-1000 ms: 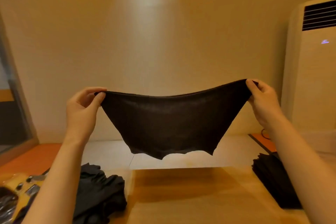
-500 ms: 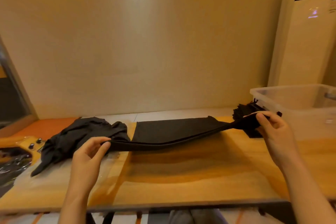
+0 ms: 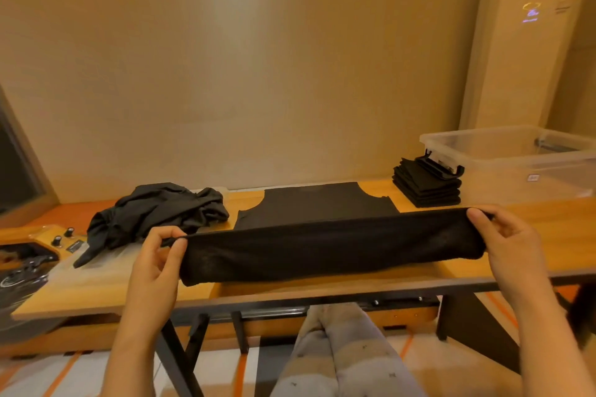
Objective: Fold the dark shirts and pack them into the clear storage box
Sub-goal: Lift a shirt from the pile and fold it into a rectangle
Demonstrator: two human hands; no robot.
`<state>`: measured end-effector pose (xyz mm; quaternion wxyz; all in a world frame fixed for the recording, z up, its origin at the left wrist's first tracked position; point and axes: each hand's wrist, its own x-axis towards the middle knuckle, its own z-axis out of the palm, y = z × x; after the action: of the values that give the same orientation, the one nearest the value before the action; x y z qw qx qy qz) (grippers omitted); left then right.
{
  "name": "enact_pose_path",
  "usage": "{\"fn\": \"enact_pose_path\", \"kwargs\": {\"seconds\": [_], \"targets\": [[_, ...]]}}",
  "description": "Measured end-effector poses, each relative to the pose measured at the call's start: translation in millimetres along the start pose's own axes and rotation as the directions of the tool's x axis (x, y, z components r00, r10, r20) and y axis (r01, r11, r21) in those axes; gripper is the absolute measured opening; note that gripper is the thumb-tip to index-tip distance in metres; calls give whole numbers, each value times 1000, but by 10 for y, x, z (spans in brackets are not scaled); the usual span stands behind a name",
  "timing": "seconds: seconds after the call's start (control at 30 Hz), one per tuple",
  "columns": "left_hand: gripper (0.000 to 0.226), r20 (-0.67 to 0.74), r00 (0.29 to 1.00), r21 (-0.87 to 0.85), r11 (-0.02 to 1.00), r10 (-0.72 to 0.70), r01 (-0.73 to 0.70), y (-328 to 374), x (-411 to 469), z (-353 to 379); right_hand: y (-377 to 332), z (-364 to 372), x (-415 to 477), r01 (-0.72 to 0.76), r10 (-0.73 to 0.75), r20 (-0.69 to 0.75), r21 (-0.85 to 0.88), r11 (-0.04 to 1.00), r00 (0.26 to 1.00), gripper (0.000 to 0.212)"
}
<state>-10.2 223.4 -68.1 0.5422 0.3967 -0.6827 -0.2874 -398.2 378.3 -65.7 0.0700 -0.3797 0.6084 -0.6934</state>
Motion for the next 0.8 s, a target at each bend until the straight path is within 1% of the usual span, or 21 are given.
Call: {"fn": "enact_pose_path", "kwargs": {"seconds": [0.1,0.2,0.37,0.47,0.57,0.6,0.67,0.77,0.8], "targets": [[13,8,1000,-41,999,-24,24,60,-40,-25,-107,-83,-76,-7,7,-18,21,1000,1000,15],[12,10,999,-79,995,-53,53,119,-77,-53,-229,-131,-110,-4,4,-6,-1,1000,1000,14],[10,26,995,-94,991,-91,93,179,-119,-53,-347,-177,-135,-36,36,17,-27,999,999,12],[10,39,995,-96,991,-93,97,188,-110,-63,-401,-213,-163,-52,52,36,-8,999,998,10],[9,63,993,-87,991,-99,104,179,-86,-52,-431,-266,-191,-55,57,82,-22,998,995,36],[9,65,992,-84,990,-104,109,177,-79,-48,-437,-280,-196,-63,64,85,-22,998,994,36],[9,69,992,-74,991,-108,113,169,-35,-16,-420,-300,-177,-83,82,81,4,997,993,29],[10,61,994,-71,993,-93,97,151,89,60,-354,-272,-63,-89,89,48,9,996,995,10],[11,63,995,-64,994,-79,83,147,156,93,-323,-247,0,-82,81,42,1,997,996,11]]}}
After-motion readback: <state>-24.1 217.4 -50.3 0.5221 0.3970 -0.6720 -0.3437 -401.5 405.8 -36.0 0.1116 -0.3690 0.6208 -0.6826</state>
